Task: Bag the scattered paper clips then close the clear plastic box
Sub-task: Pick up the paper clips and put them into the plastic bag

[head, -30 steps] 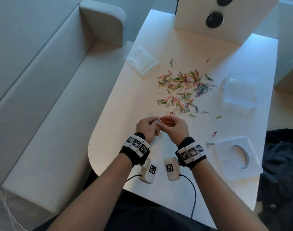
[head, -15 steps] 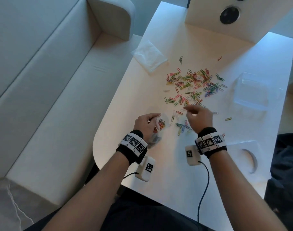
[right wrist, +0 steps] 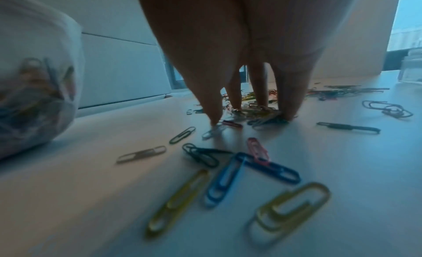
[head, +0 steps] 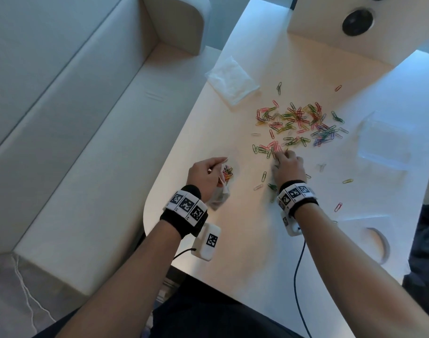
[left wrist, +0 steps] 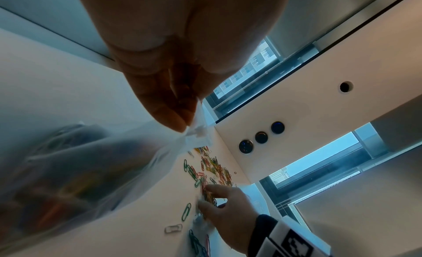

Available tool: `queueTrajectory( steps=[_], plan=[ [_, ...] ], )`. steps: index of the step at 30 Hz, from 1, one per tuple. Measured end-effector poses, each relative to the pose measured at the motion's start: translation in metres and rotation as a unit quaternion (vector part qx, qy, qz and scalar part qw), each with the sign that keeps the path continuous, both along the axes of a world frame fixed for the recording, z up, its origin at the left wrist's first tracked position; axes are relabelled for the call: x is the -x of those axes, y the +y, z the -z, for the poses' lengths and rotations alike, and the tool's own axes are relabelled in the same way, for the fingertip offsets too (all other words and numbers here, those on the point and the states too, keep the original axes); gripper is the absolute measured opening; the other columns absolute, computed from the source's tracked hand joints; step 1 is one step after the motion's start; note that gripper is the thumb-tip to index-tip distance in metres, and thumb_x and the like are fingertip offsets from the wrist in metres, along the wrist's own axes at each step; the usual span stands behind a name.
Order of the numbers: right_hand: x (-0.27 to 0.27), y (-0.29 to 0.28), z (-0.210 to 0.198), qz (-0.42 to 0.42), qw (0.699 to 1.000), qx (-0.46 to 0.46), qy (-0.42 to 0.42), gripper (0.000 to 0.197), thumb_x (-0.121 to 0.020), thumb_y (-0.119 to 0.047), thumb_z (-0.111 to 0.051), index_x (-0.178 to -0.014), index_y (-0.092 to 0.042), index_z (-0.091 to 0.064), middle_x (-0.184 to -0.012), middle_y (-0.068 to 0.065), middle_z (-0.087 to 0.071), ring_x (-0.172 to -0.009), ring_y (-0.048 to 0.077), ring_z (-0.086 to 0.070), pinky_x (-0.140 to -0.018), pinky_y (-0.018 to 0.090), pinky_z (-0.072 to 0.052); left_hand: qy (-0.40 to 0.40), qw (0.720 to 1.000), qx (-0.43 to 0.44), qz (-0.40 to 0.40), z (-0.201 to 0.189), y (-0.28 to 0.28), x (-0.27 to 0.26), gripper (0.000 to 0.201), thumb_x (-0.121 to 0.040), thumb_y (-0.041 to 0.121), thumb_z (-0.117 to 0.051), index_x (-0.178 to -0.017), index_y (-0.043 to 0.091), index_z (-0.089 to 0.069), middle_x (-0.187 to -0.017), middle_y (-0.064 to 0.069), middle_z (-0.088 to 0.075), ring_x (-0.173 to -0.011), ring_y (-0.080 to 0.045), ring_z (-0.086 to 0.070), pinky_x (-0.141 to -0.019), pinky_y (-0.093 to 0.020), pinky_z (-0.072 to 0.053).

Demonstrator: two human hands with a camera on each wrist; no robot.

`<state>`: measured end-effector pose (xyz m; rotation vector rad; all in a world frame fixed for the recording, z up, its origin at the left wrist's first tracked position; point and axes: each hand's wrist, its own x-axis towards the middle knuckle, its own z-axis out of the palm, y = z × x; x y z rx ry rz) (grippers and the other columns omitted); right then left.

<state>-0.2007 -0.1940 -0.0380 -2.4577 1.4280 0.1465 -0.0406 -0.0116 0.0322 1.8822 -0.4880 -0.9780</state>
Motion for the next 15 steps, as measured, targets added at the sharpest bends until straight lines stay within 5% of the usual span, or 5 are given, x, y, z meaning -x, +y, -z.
queueTrajectory(
  steps=[4,9,11,15],
  plan=[
    [0.017,-0.003,-0.002,-0.012,0.995,0.023,-0.101,0.019,-0.089,-0.001,-0.059,-0.097,-0.003,-0.075,-0.096,0.017,-0.068,-0.083,0.034,-0.063,-0.075,0.032,-0.052,0.007,1.000,0.003,0.003,-0.001,0.001,0.002,0.027,-0.097,0.014,-0.050,-0.112,0.023,-0.071,-0.066,0.003,-0.068,-0.073,-0.016,-0.065,-0.096,-0.045,-0.053],
    [0.045,-0.008,-0.013,0.169,0.959,-0.109,-0.198,0.015,-0.081,-0.010,-0.073,-0.096,-0.012,-0.078,-0.094,0.008,-0.076,-0.087,0.018,-0.069,-0.093,0.029,-0.053,0.015,1.000,0.005,0.012,-0.002,-0.001,0.013,0.027,-0.098,0.013,-0.049,-0.114,0.018,-0.070,-0.066,-0.006,-0.066,-0.066,-0.017,-0.063,-0.090,-0.036,-0.055],
    [0.057,-0.004,-0.017,0.304,0.887,-0.206,-0.280,0.015,-0.079,-0.013,-0.076,-0.093,-0.017,-0.078,-0.093,0.006,-0.076,-0.085,0.015,-0.071,-0.090,0.028,-0.055,0.013,1.000,-0.001,0.018,-0.001,-0.003,0.016,0.027,-0.098,0.012,-0.049,-0.116,0.015,-0.069,-0.066,-0.007,-0.066,-0.065,-0.018,-0.062,-0.084,-0.032,-0.057],
    [0.065,0.021,-0.036,0.428,0.615,-0.404,-0.525,0.020,-0.084,0.004,-0.066,-0.104,0.001,-0.068,-0.096,0.016,-0.072,-0.077,0.016,-0.072,-0.073,0.021,-0.058,0.009,0.999,-0.019,0.023,0.002,-0.011,0.025,0.027,-0.097,0.012,-0.050,-0.116,0.016,-0.070,-0.067,-0.004,-0.065,-0.061,-0.019,-0.061,-0.075,-0.029,-0.058]
  ],
)
